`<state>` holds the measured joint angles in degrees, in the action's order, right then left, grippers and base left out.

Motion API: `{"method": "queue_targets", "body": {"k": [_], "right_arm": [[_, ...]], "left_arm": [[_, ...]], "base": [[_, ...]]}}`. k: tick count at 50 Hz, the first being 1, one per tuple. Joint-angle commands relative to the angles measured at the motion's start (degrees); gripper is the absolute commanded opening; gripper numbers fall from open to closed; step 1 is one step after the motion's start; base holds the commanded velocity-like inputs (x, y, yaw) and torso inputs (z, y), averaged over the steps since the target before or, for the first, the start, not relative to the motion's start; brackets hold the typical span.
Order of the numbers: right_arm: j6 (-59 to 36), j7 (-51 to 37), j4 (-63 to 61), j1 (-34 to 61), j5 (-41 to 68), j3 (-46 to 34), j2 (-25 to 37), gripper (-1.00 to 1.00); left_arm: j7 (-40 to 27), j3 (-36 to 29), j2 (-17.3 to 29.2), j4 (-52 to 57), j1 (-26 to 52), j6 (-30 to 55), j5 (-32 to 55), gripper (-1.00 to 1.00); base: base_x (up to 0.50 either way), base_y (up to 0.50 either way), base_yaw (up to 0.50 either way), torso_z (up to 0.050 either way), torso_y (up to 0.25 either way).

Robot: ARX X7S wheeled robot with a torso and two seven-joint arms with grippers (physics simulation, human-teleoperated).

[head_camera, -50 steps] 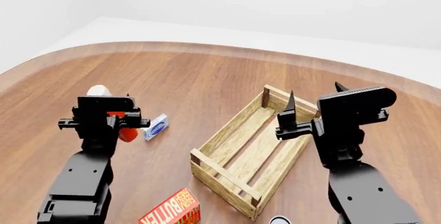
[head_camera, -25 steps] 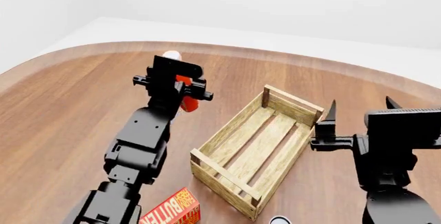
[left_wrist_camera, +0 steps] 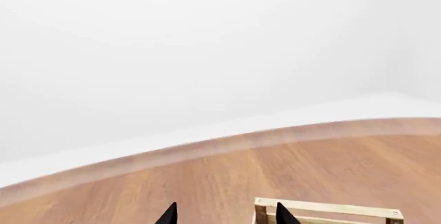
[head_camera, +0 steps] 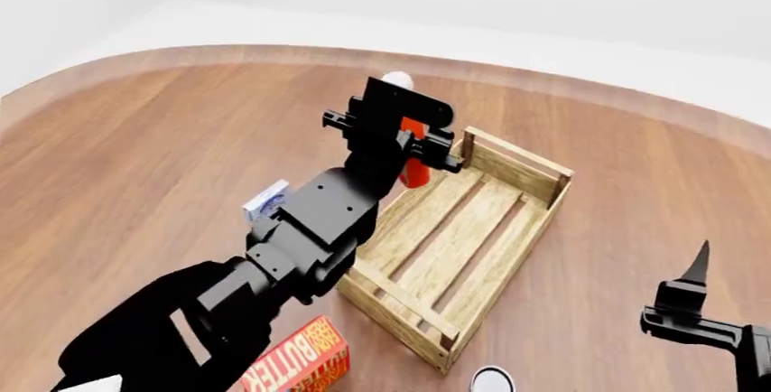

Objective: Pick up the ketchup, and put it in the wooden tray.

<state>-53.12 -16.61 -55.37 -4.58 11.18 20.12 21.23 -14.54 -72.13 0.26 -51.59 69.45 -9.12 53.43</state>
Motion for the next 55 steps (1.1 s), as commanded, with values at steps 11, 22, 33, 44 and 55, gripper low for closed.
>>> {"method": "queue_targets", "body": {"k": [11,22,33,44,55], "right_arm": [[-0.73,-2.85,-2.75,-4.29,0.86,4.77,-1.29,1.0],[-1.14,-4.44,-2.78,-4.02,1.39,4.64,-1.33,1.0],[-1.45,-6.07,-2.81,-3.95,1.99,4.78,-1.25,1.0],[-1.44,-7.28,-2.76,-4.08,2.82,4.83,-0.9,1.0],[-1.17,-8.26,-2.65,-4.3,3.82,4.89,-0.47,1.0]], "left_arm": [[-5.41,-16.68,-0.26,9.05,6.27,-3.09,12.43,-1.0],[-6.65,-16.64,-0.26,10.39,6.88,-2.39,10.8,-1.0],[-7.25,-16.6,-0.26,10.9,7.95,-1.69,9.84,-1.0],[-7.63,-16.58,-0.26,10.96,8.3,-1.28,9.15,-1.0],[-7.9,-16.61,-0.26,11.38,8.7,-0.85,9.17,-1.0]], "base": [[0.0,0.0,0.0,0.0,-0.116],[0.0,0.0,0.0,0.0,-0.121],[0.0,0.0,0.0,0.0,-0.129],[0.0,0.0,0.0,0.0,-0.13],[0.0,0.0,0.0,0.0,-0.13]]}}
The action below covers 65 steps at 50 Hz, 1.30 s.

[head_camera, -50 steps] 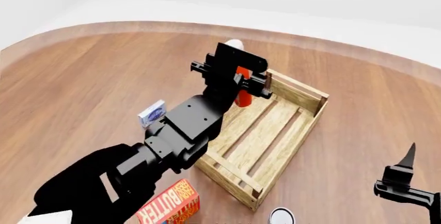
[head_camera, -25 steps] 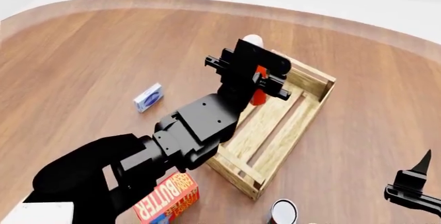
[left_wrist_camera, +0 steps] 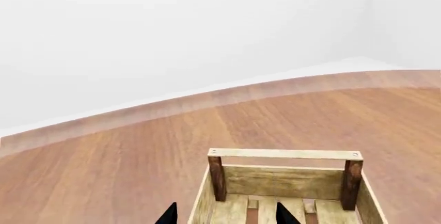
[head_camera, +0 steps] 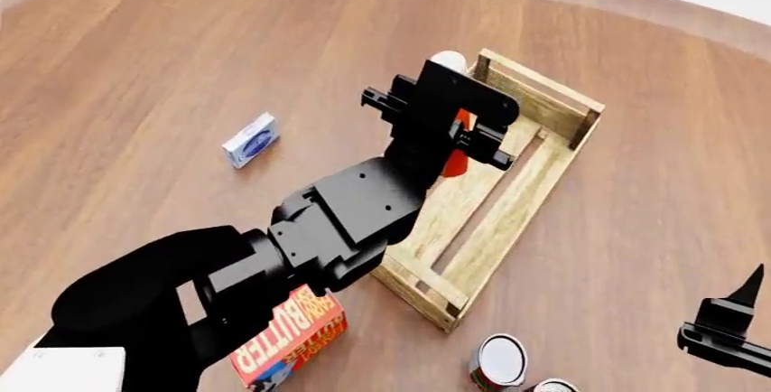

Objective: Pick up the ketchup, and put it in the wooden tray.

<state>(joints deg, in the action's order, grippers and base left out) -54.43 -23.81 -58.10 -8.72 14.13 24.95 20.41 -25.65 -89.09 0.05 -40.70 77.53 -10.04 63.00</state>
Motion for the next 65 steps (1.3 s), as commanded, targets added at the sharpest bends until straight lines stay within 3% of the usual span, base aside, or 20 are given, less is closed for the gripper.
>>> {"method": "queue_targets", "body": {"k": [1,21,65], "right_arm": [[0.19,-1.15,0.1,-0.2,0.95,0.06,0.4,1.0],[0.7,-2.34,0.26,-0.59,1.92,-0.11,1.13,1.0],[0.41,-4.49,0.33,-0.76,4.01,0.15,1.87,1.0]], "left_arm": [[3.26,0.36,-0.05,0.46,0.58,0.06,-0.5,-1.0],[3.38,0.45,-0.05,-0.03,-0.16,-0.01,-3.56,-1.0],[2.62,0.57,-0.05,0.42,-3.93,1.42,-8.87,-1.0]], "base": [[0.0,0.0,0.0,0.0,-0.129],[0.0,0.0,0.0,0.001,-0.114],[0.0,0.0,0.0,0.0,0.0]]}}
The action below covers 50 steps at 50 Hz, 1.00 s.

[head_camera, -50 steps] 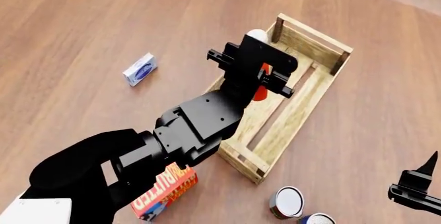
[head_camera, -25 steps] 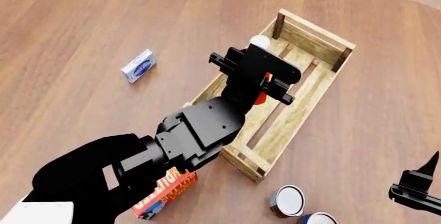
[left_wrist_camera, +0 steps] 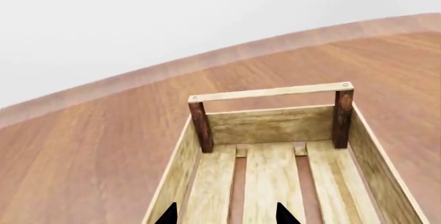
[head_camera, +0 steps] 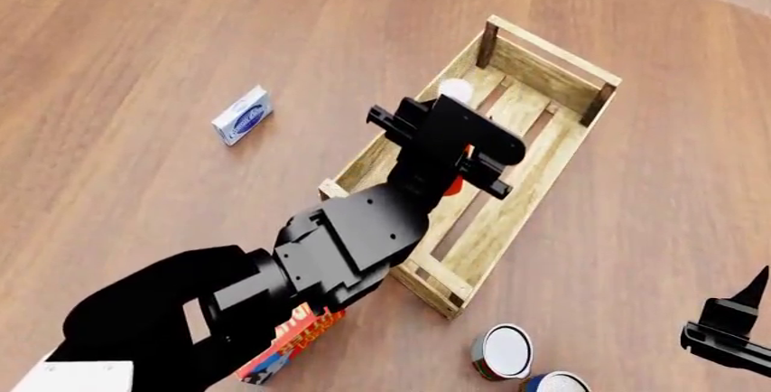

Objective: Pick up the ketchup, and put it in the wooden tray.

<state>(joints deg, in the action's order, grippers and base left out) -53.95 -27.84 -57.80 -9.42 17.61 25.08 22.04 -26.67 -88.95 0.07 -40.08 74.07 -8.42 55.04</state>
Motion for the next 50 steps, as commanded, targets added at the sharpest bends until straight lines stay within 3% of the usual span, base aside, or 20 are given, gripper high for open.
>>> {"method": "queue_targets", "body": {"k": [1,19,20,50], "right_arm": [[-0.05,-0.51,0.04,-0.07,0.57,0.02,0.26,1.0],[-0.49,-1.32,0.01,-0.16,1.56,0.03,0.83,1.0],[-0.53,-1.36,0.0,-0.16,1.62,0.03,0.87,1.0],[0.12,-2.6,0.23,-0.63,2.92,-0.14,1.79,1.0]], "left_arm": [[3.65,0.43,-0.07,-0.22,-0.5,-0.18,-0.93,-1.0],[3.89,0.45,-0.07,-0.81,-1.56,-0.07,-1.34,-1.0],[3.88,0.46,-0.07,-0.77,-1.55,-0.01,-1.32,1.0],[3.84,0.46,-0.07,-0.71,-1.11,0.26,-0.88,1.0]], "base": [[0.0,0.0,0.0,0.0,0.0],[0.0,0.0,0.0,0.0,0.0],[0.0,0.0,0.0,0.0,0.0],[0.0,0.0,0.0,0.0,0.001]]}}
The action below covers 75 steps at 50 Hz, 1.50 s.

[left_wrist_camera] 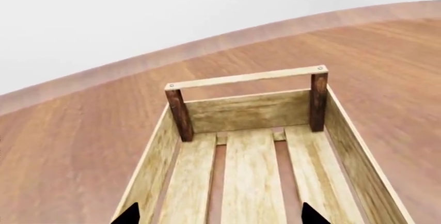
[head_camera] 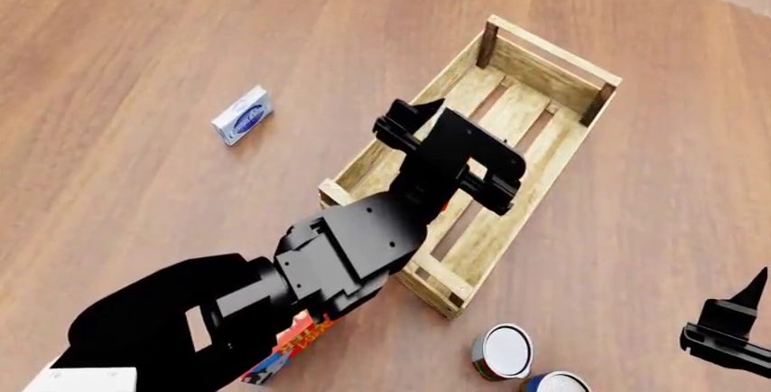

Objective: Pick up the ketchup, and put it in the wooden tray.

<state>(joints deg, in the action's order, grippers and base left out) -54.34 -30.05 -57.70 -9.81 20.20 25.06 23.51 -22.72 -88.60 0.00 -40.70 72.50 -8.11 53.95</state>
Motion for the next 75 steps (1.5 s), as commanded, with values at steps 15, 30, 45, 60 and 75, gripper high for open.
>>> {"method": "queue_targets", "body": {"k": [15,30,45,60,75], "right_arm": [[1.72,-0.7,0.42,-0.7,0.66,-0.36,0.76,1.0],[2.76,-1.01,0.66,-1.1,0.92,-0.6,1.19,1.0],[4.42,-1.03,1.01,-1.71,0.82,-1.09,1.78,1.0],[10.21,1.56,2.2,-3.71,-0.36,-2.84,3.66,1.0],[25.65,-10.84,-2.15,-13.63,10.68,-3.9,12.98,1.0]], "left_arm": [[-0.24,0.11,0.0,-0.48,1.31,0.1,0.55,1.0],[-0.26,0.1,0.0,-0.37,1.76,0.68,0.42,1.0],[0.49,0.16,0.0,-1.26,2.71,0.2,1.17,1.0],[-2.02,0.96,6.12,4.33,4.44,-7.44,3.47,1.0],[-15.28,4.42,33.88,34.98,-3.89,-14.02,8.01,1.0]], "base": [[0.0,0.0,0.0,-0.003,0.028],[0.0,0.0,0.0,-0.02,0.231],[0.0,0.0,0.0,-0.022,0.25],[0.0,0.0,0.0,-0.022,0.25],[0.0,0.0,0.0,-0.022,0.25]]}}
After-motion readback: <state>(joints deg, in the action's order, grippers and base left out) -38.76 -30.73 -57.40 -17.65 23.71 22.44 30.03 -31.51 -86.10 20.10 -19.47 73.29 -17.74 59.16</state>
